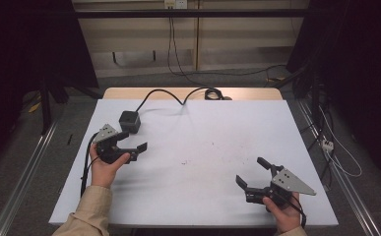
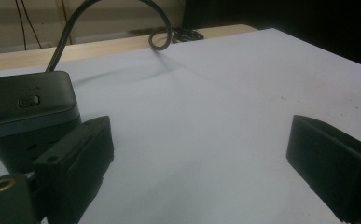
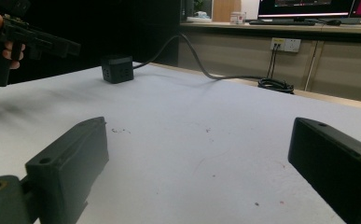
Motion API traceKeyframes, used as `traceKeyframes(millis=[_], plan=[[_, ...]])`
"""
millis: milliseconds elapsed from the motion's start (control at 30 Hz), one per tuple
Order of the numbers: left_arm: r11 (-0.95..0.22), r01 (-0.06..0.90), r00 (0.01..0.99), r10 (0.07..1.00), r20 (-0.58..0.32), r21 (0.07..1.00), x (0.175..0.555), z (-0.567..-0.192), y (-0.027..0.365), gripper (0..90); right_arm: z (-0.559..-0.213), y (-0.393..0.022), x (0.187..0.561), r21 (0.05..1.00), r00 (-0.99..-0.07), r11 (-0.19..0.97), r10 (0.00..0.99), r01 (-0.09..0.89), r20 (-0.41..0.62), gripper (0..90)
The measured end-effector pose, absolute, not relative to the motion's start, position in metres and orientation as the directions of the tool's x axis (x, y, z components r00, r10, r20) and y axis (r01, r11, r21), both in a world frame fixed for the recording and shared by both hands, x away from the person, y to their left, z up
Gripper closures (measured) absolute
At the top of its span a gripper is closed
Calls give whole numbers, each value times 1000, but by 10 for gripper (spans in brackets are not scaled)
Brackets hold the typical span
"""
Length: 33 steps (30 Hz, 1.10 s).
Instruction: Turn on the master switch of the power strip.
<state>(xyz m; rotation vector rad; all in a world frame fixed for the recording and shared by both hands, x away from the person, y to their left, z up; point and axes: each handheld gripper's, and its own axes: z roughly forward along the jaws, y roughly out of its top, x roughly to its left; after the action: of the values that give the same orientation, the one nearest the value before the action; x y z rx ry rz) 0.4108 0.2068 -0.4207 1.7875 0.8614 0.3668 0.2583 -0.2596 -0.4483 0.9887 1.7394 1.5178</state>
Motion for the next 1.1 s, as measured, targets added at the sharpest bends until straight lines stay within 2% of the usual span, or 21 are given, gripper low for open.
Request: traceKeyframes(millis=[1100], plan=[[-182,348,720,680,-138,920,377,-426,215,66,-448,-259,258,988,-531,60,847,143,26,43]])
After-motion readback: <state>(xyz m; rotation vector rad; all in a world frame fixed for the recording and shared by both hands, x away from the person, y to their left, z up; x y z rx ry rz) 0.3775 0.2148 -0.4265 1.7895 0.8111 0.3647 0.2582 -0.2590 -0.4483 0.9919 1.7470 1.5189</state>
